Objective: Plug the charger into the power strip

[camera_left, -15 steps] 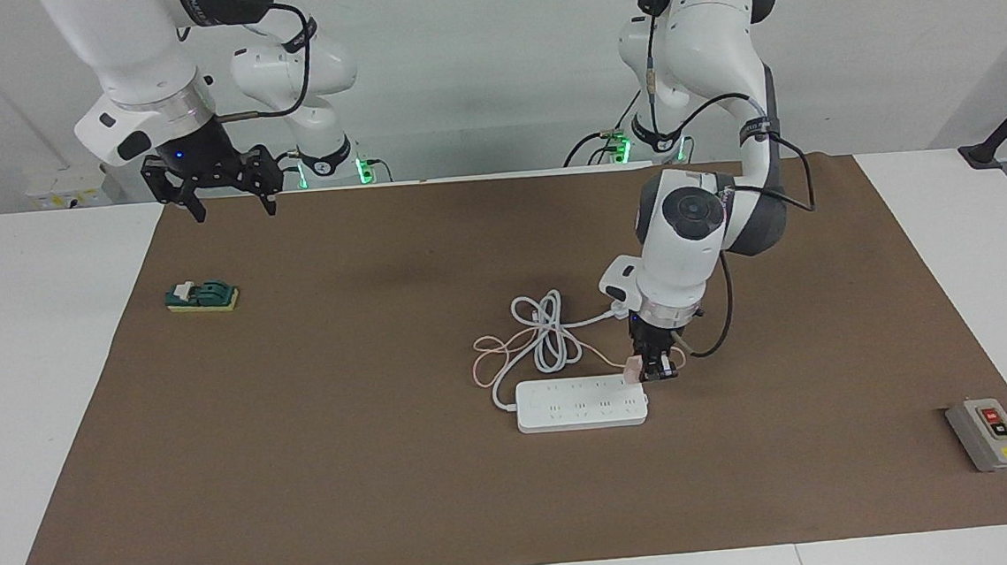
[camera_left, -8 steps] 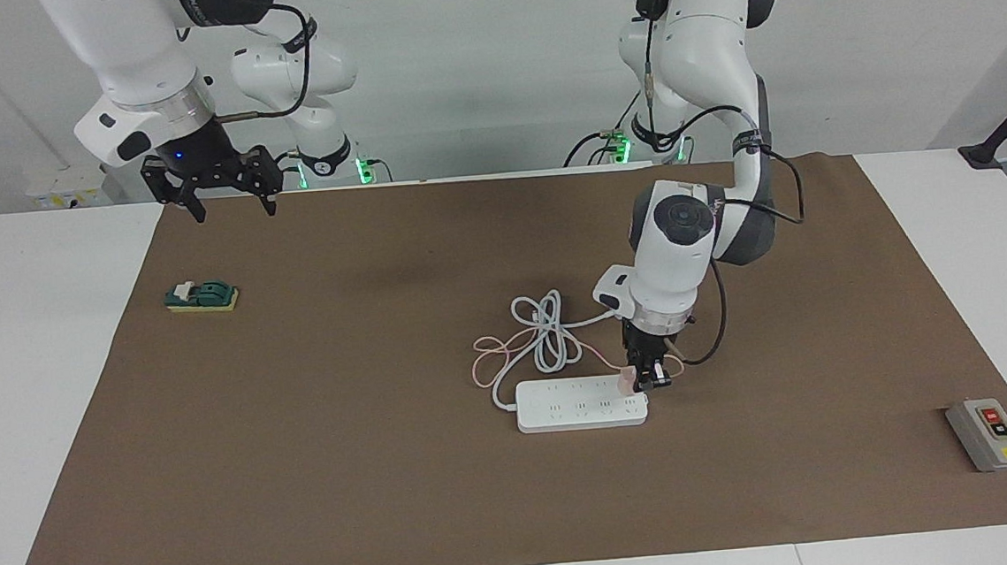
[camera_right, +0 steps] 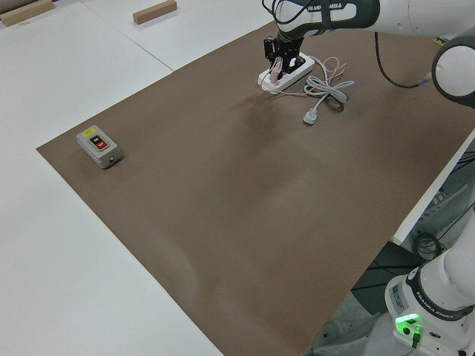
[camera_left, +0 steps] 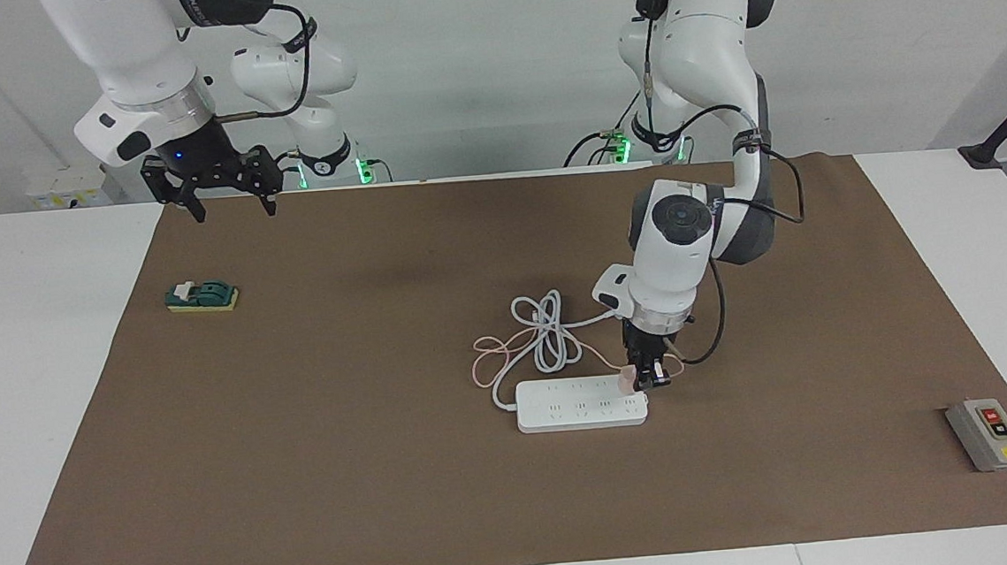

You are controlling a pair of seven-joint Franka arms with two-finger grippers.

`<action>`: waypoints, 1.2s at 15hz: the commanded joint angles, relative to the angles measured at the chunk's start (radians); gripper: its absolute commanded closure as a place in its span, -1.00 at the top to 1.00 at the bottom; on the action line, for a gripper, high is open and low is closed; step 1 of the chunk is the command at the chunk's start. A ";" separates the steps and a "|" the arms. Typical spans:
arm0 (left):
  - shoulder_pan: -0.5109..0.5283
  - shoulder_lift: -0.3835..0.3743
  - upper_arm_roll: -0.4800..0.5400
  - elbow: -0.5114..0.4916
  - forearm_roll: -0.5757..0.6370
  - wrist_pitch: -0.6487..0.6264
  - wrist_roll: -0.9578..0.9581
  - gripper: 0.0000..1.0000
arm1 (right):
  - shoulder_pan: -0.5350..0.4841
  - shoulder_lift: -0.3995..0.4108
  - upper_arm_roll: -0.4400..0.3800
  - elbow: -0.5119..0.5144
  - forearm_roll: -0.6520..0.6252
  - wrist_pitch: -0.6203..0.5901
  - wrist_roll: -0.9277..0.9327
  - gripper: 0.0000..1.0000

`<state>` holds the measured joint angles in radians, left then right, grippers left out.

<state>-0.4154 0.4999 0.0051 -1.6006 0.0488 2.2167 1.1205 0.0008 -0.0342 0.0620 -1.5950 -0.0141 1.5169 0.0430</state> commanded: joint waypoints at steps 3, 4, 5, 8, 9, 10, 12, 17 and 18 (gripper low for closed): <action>-0.014 -0.018 0.001 -0.047 0.014 -0.015 -0.025 -1.00 | -0.018 -0.024 0.012 -0.028 0.017 0.009 -0.003 1.00; -0.014 -0.018 0.001 -0.048 0.011 -0.015 -0.025 -1.00 | -0.016 -0.024 0.012 -0.028 0.020 0.011 -0.003 1.00; -0.016 -0.018 0.000 -0.050 0.010 -0.014 -0.028 -1.00 | -0.016 -0.024 0.012 -0.028 0.020 0.011 -0.003 1.00; -0.026 -0.027 -0.001 -0.067 0.009 -0.012 -0.042 -1.00 | -0.018 -0.026 0.012 -0.028 0.035 0.009 -0.005 1.00; -0.026 -0.027 0.001 -0.068 0.009 -0.015 -0.042 -1.00 | -0.018 -0.026 0.012 -0.028 0.036 0.011 -0.005 1.00; -0.026 -0.027 0.001 -0.068 0.009 -0.023 -0.042 -1.00 | -0.018 -0.026 0.012 -0.028 0.036 0.009 -0.005 1.00; -0.026 -0.034 0.001 -0.073 0.009 -0.043 -0.039 -1.00 | -0.016 -0.026 0.012 -0.028 0.036 0.009 -0.005 1.00; -0.019 -0.017 -0.002 -0.052 0.009 -0.042 -0.030 -1.00 | -0.016 -0.026 0.010 -0.028 0.034 0.009 -0.002 1.00; -0.014 -0.012 -0.002 -0.036 0.008 -0.063 -0.030 -1.00 | -0.016 -0.026 0.010 -0.028 0.034 0.009 -0.002 1.00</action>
<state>-0.4242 0.4939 0.0003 -1.6178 0.0531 2.2065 1.1024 0.0009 -0.0343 0.0632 -1.5950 -0.0015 1.5169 0.0430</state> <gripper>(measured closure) 0.714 0.000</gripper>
